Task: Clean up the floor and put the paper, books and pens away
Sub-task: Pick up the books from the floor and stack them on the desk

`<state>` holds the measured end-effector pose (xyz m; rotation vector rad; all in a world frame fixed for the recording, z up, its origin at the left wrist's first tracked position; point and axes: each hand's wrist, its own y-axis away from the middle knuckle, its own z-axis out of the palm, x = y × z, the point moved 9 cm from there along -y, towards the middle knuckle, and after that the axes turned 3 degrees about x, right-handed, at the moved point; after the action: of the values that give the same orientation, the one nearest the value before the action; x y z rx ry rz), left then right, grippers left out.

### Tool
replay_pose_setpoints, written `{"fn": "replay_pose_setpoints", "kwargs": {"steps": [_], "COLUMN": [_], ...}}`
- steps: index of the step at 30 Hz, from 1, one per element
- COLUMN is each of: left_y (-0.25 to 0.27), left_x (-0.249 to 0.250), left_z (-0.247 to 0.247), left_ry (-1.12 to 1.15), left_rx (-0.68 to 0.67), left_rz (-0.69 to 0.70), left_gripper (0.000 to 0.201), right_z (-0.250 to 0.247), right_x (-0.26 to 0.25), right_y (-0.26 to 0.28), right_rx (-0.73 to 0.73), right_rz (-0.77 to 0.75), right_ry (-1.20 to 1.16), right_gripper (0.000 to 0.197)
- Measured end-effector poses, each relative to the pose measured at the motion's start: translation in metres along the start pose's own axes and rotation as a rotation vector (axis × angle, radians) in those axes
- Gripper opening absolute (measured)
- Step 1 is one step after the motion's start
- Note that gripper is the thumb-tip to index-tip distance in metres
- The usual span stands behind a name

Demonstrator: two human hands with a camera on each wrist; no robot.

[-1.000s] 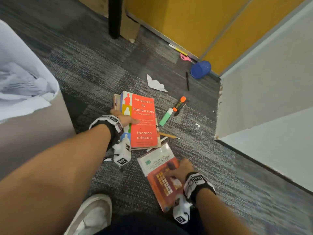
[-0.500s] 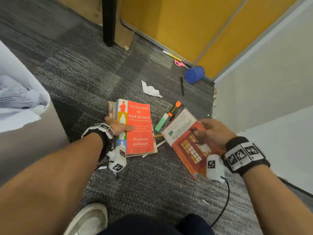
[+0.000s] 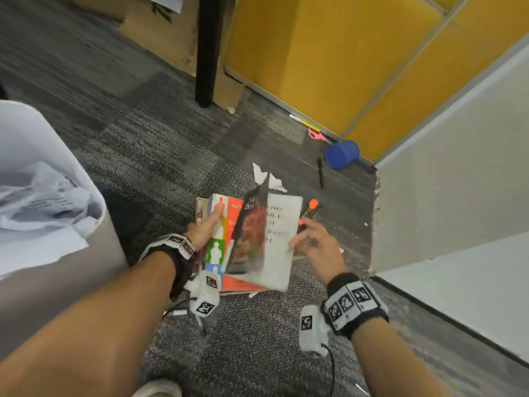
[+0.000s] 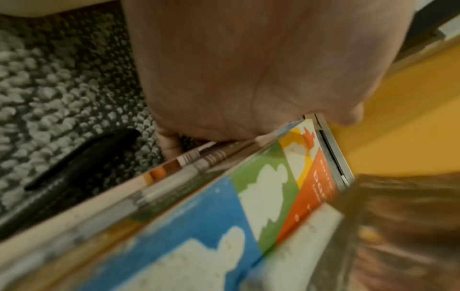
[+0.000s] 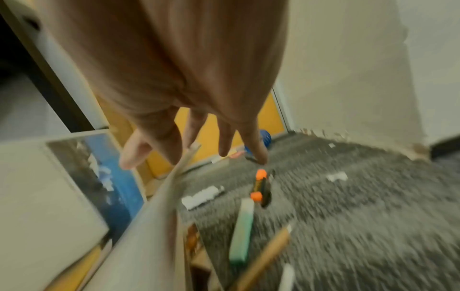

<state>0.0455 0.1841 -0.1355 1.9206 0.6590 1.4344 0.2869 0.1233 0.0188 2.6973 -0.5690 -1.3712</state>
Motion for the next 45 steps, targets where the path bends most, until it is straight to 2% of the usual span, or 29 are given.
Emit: {"fn": "replay_pose_setpoints", "kwargs": {"steps": [2, 4, 6, 8, 10, 13, 15, 16, 18, 20, 21, 22, 23, 24, 25, 26, 27, 29, 31, 32, 34, 35, 36, 38, 39, 40, 41, 43, 45], "left_y": [0.002, 0.008, 0.007, 0.003, 0.004, 0.002, 0.001, 0.001, 0.001, 0.000, -0.003, -0.003, -0.003, -0.004, -0.005, -0.005, -0.006, -0.005, 0.004, 0.004, 0.008, 0.014, 0.016, 0.020, 0.021, 0.028, 0.036, 0.065, 0.092], "left_x": [0.000, 0.000, -0.001, -0.004, -0.003, -0.001, -0.001, -0.002, -0.004, -0.006, -0.007, -0.007, -0.007, -0.007, -0.008, -0.009, -0.008, -0.006, 0.000, 0.002, 0.003, 0.003, 0.001, 0.000, 0.000, 0.006, 0.012, 0.031, 0.046], "left_z": [0.002, 0.008, 0.008, 0.007, 0.006, 0.006, 0.003, 0.002, 0.002, 0.004, 0.004, 0.004, 0.004, 0.006, 0.006, 0.006, 0.006, 0.005, 0.003, 0.005, 0.007, 0.004, 0.001, -0.002, -0.001, 0.001, 0.004, 0.011, 0.023], "left_ry": [0.050, 0.120, 0.120, 0.089, 0.060, 0.066, 0.054, 0.051, 0.000, -0.100, -0.131, -0.155, -0.177, -0.193, -0.199, -0.196, -0.187, -0.146, -0.099, -0.056, 0.085, 0.110, 0.106, 0.099, 0.087, 0.096, 0.106, 0.061, -0.032], "left_rx": [0.000, -0.007, 0.029, 0.044, 0.054, 0.042, 0.043, 0.044, 0.053, 0.050, 0.050, 0.051, 0.049, 0.045, 0.045, 0.041, 0.039, 0.043, 0.011, -0.010, -0.003, 0.027, 0.059, 0.115, 0.114, 0.089, 0.059, -0.014, -0.087], "left_rz": [-0.002, -0.009, -0.005, -0.022, -0.029, -0.032, -0.033, -0.039, -0.042, -0.035, -0.032, -0.031, -0.034, -0.039, -0.040, -0.045, -0.044, -0.053, -0.048, -0.036, -0.009, 0.004, 0.018, 0.080, 0.127, 0.191, 0.251, 0.381, 0.498], "left_gripper": [0.129, 0.143, 0.151, 0.147, 0.141, 0.149, 0.146, 0.148, 0.162, 0.169, 0.170, 0.173, 0.177, 0.179, 0.179, 0.175, 0.171, 0.170, 0.166, 0.150, 0.082, 0.063, 0.065, 0.103, 0.115, 0.118, 0.118, 0.117, 0.107], "right_z": [0.020, 0.037, 0.054, 0.061, 0.064, 0.075, 0.089, 0.102, 0.115, 0.090, 0.067, 0.044, 0.028, 0.025, 0.033, 0.043, 0.053, 0.063, 0.083, 0.097, 0.111, 0.112, 0.111, 0.103, 0.095, 0.089, 0.083, 0.074, 0.063], "right_x": [0.022, 0.051, 0.066, 0.081, 0.071, 0.077, 0.067, 0.063, 0.039, 0.037, 0.040, 0.047, 0.062, 0.073, 0.089, 0.096, 0.097, 0.083, 0.066, 0.059, 0.050, 0.048, 0.051, 0.056, 0.059, 0.066, 0.069, 0.065, 0.062], "right_y": [0.003, 0.002, -0.007, -0.011, 0.003, 0.009, 0.020, 0.027, 0.036, 0.023, 0.016, 0.010, 0.005, 0.002, 0.000, -0.003, -0.006, -0.013, -0.010, -0.008, -0.001, 0.001, 0.003, 0.005, 0.006, 0.006, 0.006, 0.012, 0.021], "right_rx": [-0.009, -0.055, -0.101, -0.136, -0.214, -0.343, -0.428, -0.468, -0.441, -0.249, -0.095, 0.068, 0.166, 0.166, 0.102, 0.005, -0.082, -0.118, -0.177, -0.244, -0.279, -0.269, -0.277, -0.289, -0.262, -0.235, -0.216, -0.222, -0.233], "right_rz": [0.176, 0.387, 0.415, 0.447, 0.504, 0.439, 0.274, 0.151, -0.075, -0.035, 0.023, 0.077, 0.160, 0.283, 0.412, 0.465, 0.455, 0.345, 0.260, 0.197, 0.122, 0.111, 0.132, 0.192, 0.244, 0.292, 0.330, 0.354, 0.344], "right_ry": [-0.013, 0.085, 0.112, 0.160, 0.223, 0.423, 0.653, 0.683, 0.531, 0.192, 0.023, -0.132, -0.251, -0.352, -0.374, -0.335, -0.251, -0.089, -0.090, -0.102, -0.108, -0.129, -0.171, -0.274, -0.295, -0.314, -0.347, -0.509, -0.638], "right_gripper": [0.040, 0.052, 0.043, 0.039, 0.042, 0.048, 0.050, 0.048, 0.037, 0.029, 0.036, 0.034, 0.025, 0.034, 0.059, 0.077, 0.083, 0.067, 0.050, 0.054, 0.061, 0.060, 0.058, 0.061, 0.076, 0.094, 0.103, 0.094, 0.084]}}
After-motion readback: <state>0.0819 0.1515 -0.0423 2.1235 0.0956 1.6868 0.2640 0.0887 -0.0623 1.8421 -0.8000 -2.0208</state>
